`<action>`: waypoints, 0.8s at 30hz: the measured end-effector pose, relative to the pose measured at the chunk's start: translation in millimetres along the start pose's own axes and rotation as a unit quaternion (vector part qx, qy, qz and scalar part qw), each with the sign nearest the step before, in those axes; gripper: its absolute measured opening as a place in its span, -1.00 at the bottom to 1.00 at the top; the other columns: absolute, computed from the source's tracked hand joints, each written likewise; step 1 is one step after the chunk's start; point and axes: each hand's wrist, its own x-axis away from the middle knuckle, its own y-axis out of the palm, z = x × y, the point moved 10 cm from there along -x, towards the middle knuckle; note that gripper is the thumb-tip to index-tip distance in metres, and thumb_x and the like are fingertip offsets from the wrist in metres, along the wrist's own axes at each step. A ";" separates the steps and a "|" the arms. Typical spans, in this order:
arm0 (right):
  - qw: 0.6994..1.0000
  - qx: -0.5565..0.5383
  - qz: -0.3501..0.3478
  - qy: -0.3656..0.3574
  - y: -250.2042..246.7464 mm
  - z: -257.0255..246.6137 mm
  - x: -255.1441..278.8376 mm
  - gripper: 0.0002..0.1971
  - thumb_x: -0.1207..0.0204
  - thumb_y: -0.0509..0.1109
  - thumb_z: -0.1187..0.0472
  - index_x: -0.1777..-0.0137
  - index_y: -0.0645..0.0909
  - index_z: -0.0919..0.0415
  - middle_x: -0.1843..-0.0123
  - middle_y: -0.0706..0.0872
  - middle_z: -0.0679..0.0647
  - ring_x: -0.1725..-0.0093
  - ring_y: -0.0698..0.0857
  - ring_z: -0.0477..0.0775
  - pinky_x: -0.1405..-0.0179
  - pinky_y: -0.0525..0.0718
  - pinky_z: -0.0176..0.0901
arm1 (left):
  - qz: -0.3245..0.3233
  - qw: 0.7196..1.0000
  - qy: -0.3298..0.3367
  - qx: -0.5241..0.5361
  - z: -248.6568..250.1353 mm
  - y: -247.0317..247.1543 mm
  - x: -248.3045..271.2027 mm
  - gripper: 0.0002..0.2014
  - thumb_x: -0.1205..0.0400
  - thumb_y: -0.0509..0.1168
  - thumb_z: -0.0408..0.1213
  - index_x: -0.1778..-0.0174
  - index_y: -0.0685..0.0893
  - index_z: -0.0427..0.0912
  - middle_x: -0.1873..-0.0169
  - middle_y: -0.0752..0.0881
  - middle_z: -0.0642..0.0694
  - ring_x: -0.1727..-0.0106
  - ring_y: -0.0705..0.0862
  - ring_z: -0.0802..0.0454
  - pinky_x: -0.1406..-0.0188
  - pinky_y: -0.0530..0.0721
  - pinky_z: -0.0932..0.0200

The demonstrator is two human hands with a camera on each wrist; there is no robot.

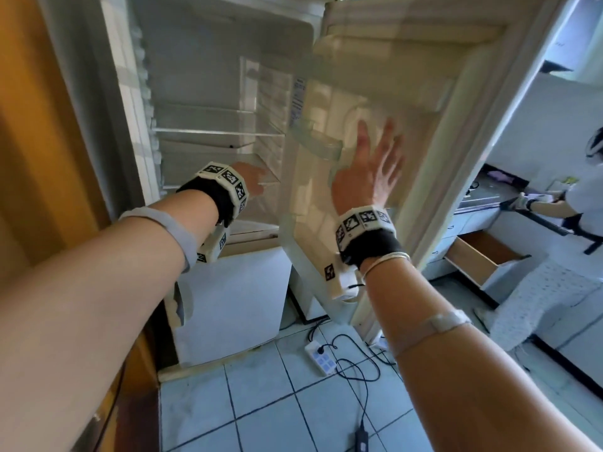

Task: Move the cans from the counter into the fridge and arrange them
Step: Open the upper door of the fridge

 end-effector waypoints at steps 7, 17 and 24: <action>0.956 0.032 -0.264 -0.126 136.2 -70.6 60.2 -0.37 -0.57 0.16 0.22 -0.63 0.07 0.01 -0.71 -0.05 0.00 -0.68 -0.16 0.23 -0.65 -0.09 0.15 | -0.026 0.997 -0.065 0.011 -56.8 23.1 34.3 -0.57 -0.71 0.10 -0.29 -0.51 0.38 -0.30 -0.49 0.46 -0.28 -0.48 0.47 -0.21 -0.48 0.41 -0.01; 0.869 0.000 -0.388 -0.307 204.5 -159.6 137.0 -0.40 -0.62 0.15 0.20 -0.64 0.07 0.08 -0.69 0.09 0.00 -0.69 -0.04 0.12 -0.64 -0.01 0.17 | -0.024 0.972 -0.231 0.043 -136.3 64.0 109.2 -0.50 -0.74 0.02 -0.24 -0.63 0.15 -0.16 -0.64 0.20 -0.14 -0.61 0.27 -0.14 -0.58 0.30 0.02; 0.774 -0.028 -0.428 -0.466 189.1 -197.3 220.8 -0.45 -0.63 0.12 0.15 -0.62 0.13 0.14 -0.65 0.22 0.06 -0.66 0.07 0.19 -0.59 0.15 0.19 | 0.005 0.920 -0.381 0.091 -147.4 97.9 209.2 -0.51 -0.75 -0.02 -0.26 -0.64 0.14 -0.21 -0.65 0.14 -0.15 -0.65 0.17 -0.10 -0.59 0.17 0.10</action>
